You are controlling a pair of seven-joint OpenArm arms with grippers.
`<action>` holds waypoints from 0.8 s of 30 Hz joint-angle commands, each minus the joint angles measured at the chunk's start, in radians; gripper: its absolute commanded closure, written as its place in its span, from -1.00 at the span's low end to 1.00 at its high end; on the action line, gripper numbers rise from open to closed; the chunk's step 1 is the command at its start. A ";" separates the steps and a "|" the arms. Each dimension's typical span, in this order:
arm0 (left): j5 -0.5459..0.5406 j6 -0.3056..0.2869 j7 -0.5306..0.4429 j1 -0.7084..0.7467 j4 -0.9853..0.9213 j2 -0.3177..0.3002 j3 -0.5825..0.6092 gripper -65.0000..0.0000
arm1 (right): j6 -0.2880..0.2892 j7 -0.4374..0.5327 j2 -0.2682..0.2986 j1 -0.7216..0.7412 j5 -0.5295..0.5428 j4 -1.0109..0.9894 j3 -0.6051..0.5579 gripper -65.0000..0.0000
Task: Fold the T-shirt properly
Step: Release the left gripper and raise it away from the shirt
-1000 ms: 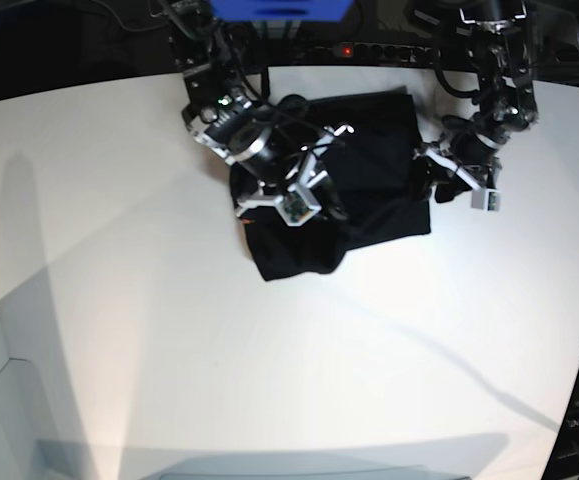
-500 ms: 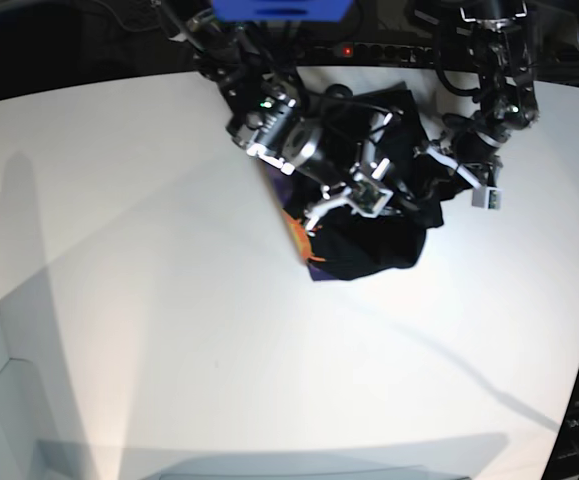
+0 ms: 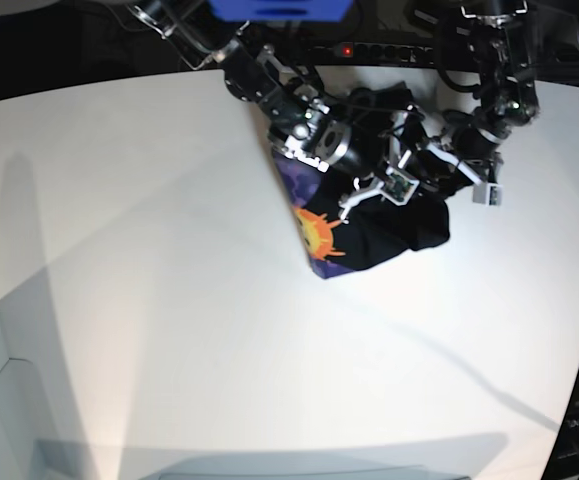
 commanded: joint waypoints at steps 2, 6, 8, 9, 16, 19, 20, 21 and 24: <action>-0.020 -0.004 -0.019 0.018 0.055 -0.013 -0.009 0.07 | -0.009 0.041 -0.019 0.016 0.014 0.013 0.000 1.00; -0.020 -0.003 -0.019 0.046 0.134 -0.013 -0.009 0.07 | -0.009 0.041 -0.019 0.016 0.014 0.016 0.000 1.00; -0.020 -0.003 -0.019 0.061 0.159 -0.013 -0.026 0.07 | -0.009 0.041 -0.019 0.016 0.014 0.016 0.000 1.00; -0.020 -0.003 -0.019 0.064 0.173 -0.010 -0.049 0.06 | -0.006 0.036 -0.019 0.017 0.012 0.016 0.000 1.00; -0.020 -0.007 -0.019 0.121 0.197 0.023 -0.203 -0.28 | -0.004 0.041 -0.019 0.023 0.012 0.018 -0.008 0.48; -0.021 -0.010 -0.019 0.136 0.197 0.025 -0.253 -0.39 | -0.004 0.044 -0.019 0.020 0.014 0.027 -0.015 0.16; -0.021 -0.010 -0.019 0.139 0.197 0.025 -0.272 -0.39 | -0.004 0.046 -0.019 0.019 0.014 0.045 -0.015 0.08; -0.021 -0.010 -0.019 0.148 0.197 0.025 -0.293 -0.39 | -0.004 0.053 -0.019 0.006 0.014 0.068 -0.014 0.00; -0.023 -0.012 -0.019 0.161 0.197 0.025 -0.339 -0.39 | -0.004 0.093 -0.019 -0.050 0.014 0.164 0.047 -0.09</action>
